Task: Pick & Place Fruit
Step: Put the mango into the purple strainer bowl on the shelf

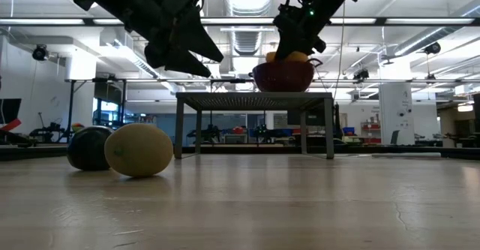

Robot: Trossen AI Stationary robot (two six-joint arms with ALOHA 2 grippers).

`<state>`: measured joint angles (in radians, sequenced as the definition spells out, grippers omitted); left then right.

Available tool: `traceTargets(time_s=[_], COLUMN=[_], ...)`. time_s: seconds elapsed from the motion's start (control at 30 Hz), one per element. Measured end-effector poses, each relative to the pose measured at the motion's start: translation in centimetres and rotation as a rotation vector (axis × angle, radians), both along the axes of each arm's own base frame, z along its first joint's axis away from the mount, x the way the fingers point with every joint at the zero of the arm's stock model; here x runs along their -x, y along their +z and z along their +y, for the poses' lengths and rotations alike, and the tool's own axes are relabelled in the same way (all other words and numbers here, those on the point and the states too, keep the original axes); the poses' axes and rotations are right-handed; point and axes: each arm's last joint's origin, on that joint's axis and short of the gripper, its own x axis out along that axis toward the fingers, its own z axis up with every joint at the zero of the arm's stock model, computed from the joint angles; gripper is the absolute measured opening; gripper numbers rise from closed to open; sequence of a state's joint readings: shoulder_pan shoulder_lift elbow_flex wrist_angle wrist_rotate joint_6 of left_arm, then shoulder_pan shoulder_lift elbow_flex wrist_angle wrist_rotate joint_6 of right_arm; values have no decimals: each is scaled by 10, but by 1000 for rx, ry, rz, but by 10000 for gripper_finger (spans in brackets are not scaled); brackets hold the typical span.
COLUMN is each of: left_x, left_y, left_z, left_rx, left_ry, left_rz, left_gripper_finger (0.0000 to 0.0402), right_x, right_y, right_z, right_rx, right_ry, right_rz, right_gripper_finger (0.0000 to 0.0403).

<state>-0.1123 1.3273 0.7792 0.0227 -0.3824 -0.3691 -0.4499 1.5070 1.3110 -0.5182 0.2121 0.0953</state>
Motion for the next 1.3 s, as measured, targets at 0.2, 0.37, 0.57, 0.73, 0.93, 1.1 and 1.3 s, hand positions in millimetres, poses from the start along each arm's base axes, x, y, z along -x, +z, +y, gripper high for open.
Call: traceTargets(time_s=[0.2,0.37,0.57,0.73,0.93,1.1,1.3], left_x=[0,0,0,0,0,0,0], left_y=[0,0,0,0,0,0,0], left_z=[0,0,0,0,0,0,0], left_rx=[15,19,20,20,20,20,20], left_ry=[8,10,10,11,11,11,10], left_rz=[-6,-7,-9,-9,-9,-9,-9], left_gripper_finger=[339,339,339,339,339,339,339], right_x=[2,3,4,4,4,4,5], right_y=[-1,-2,-2,-4,-4,-4,-4], right_z=[-4,-5,-6,-6,-6,-6,-7], right_rx=[-14,-2,-2,-5,-5,-6,5], right_ry=[-27,-56,-67,-67,-68,-69,-79], right_rz=[-6,-1,0,5,6,6,12], right_gripper_finger=[242,229,238,254,252,242,249])
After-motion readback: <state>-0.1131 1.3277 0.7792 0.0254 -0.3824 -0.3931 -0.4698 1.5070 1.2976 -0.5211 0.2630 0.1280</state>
